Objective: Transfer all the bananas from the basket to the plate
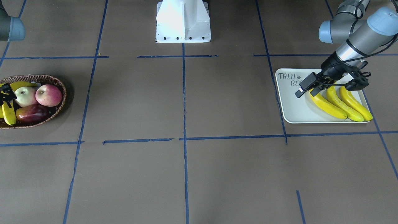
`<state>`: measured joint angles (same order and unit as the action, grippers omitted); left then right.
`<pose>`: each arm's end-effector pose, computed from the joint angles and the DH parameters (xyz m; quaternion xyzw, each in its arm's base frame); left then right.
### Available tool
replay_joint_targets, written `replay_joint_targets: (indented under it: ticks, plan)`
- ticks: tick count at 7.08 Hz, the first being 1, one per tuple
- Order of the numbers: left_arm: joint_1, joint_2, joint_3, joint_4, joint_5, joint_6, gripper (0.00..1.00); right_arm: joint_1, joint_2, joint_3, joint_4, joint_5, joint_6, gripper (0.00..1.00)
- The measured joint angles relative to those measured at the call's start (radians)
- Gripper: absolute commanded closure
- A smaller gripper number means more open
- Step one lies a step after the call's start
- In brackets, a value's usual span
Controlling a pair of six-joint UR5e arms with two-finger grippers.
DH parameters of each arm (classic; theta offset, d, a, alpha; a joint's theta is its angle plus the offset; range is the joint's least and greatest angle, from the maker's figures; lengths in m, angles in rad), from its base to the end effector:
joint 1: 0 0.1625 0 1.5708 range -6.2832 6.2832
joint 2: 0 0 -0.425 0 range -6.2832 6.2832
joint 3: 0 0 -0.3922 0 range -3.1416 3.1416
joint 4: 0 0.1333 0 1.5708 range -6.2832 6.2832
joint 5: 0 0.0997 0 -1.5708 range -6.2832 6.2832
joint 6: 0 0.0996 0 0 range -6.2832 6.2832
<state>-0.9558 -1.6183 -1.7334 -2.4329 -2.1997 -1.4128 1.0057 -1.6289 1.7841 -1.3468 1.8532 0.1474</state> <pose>0.2402 -0.4696 0.4562 0.0310 0.5529 -0.1720 0.8147 -0.1737 -0.4710 0.5781 0.1267 -0.1946 -0.2275 0.9457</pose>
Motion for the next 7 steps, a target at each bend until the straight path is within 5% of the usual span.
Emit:
replay_joint_targets:
  ticks: [5, 7]
  plan:
    - [0.0, 0.0, 0.0, 0.0, 0.0, 0.0, 0.0, -0.036, -0.009, -0.019, -0.001, -0.018, 0.035, 0.14]
    - [0.005, 0.0, 0.0, 0.0, 0.0, 0.0, 0.0, -0.05, -0.017, -0.019, -0.002, -0.02, 0.035, 0.43]
